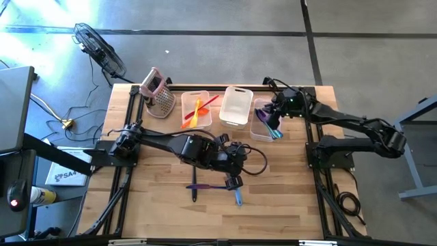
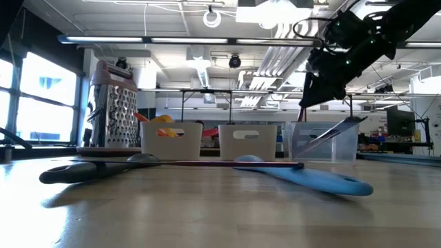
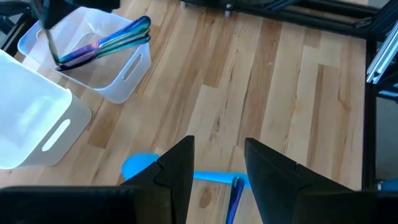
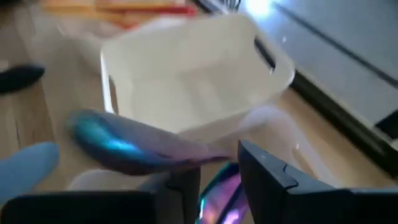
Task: Pick & Place Kitchen Items
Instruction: Put the blue table knife into the transparent bin
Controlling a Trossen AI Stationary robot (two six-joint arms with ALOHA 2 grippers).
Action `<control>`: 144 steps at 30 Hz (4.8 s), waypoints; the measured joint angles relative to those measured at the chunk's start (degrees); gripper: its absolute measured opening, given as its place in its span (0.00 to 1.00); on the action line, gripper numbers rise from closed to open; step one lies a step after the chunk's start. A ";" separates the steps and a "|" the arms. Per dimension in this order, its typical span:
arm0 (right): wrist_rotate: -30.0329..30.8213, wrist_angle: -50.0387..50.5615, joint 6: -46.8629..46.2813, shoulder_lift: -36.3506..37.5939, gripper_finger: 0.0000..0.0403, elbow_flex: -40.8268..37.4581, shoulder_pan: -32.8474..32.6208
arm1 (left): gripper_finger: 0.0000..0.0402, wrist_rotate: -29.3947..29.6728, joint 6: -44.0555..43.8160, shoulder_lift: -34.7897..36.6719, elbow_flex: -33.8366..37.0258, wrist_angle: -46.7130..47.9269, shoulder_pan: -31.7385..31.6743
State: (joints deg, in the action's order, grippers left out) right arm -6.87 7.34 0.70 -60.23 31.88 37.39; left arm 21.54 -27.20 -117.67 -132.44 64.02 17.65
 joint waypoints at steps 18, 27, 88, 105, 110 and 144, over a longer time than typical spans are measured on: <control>3.16 18.23 -4.57 11.73 0.30 0.00 0.04 | 0.34 2.80 3.30 0.00 0.00 0.37 -0.04; -10.03 22.16 -13.81 18.62 0.30 0.00 0.04 | 0.34 0.80 3.39 0.00 0.00 1.09 -0.07; -30.83 25.20 -26.45 31.70 0.30 -2.93 -30.07 | 0.34 -20.73 7.46 -16.85 12.48 6.33 3.74; -22.26 25.02 -30.63 32.57 0.30 -2.93 -40.71 | 0.34 -15.36 7.85 -16.81 14.51 4.67 2.22; -19.55 25.02 -31.06 32.57 0.30 -2.93 -43.36 | 0.34 -19.16 7.85 -16.81 16.44 2.40 1.34; -13.27 16.02 -32.66 32.86 0.30 -2.93 -50.41 | 0.09 -23.96 -1.60 -16.72 12.97 10.53 1.40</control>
State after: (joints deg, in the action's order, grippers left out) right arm -20.14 23.37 -31.97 -27.38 28.95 -13.02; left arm -2.42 -28.80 -134.39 -119.48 74.56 19.05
